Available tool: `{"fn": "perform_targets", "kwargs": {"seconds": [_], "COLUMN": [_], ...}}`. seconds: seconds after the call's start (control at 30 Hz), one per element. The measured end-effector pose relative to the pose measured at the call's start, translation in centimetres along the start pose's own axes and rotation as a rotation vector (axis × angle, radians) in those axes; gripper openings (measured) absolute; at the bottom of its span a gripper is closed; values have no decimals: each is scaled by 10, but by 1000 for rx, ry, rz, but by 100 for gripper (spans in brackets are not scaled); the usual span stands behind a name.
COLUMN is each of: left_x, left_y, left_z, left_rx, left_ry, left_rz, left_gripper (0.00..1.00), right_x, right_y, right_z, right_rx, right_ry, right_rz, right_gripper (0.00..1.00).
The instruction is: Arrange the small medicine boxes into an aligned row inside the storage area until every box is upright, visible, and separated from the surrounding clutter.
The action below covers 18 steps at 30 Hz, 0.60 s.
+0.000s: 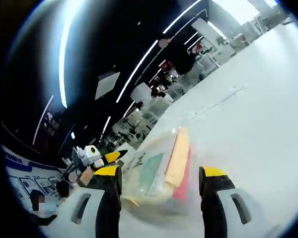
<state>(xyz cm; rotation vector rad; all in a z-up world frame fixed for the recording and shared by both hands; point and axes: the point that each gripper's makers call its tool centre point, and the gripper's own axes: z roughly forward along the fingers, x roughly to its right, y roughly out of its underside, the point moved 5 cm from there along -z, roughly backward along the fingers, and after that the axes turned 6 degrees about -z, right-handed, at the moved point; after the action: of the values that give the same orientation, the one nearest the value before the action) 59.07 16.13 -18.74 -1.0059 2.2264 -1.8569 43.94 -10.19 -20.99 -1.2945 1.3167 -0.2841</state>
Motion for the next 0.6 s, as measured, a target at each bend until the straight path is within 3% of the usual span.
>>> {"fn": "perform_targets", "kwargs": {"seconds": [0.03,0.07,0.2,0.27,0.33,0.37,0.43,0.47,0.5,0.57,0.6], "left_x": [-3,-4,-14,-20,-19,-20,-24,-25,-20,-15,-14], "left_y": [1,2,8,7,10,11,14,21,17,17,16], "left_z": [4,6,15,18,14,13,11,11,10,9,9], "left_rx": [11,15,17,8,16,15,-13,-60,-26,-27,-23], "left_ry": [23,45,123,123,135,131,84,63,84,100,101], "left_rz": [-21,-63,-140,-192,-249,-239,-191,-153,-168,-187,-193], "left_gripper": [34,34,26,22,19,17,17,20,21,20,20], "right_x": [-2,-5,-26,-16,-16,-14,-24,-33,-35,-33,-33], "right_y": [3,5,27,30,29,28,34,36,35,37,38], "right_z": [-3,-6,-4,7,4,5,2,0,3,8,8], "right_rx": [-40,-57,-181,-166,-144,-124,-153,-164,-141,-86,-69], "right_ry": [33,65,-52,-35,-13,-9,-95,-177,-219,-225,-229], "right_rz": [-72,-86,24,31,21,52,112,196,233,303,284], "right_gripper": [54,52,51,55,52,51,42,39,39,45,45]}}
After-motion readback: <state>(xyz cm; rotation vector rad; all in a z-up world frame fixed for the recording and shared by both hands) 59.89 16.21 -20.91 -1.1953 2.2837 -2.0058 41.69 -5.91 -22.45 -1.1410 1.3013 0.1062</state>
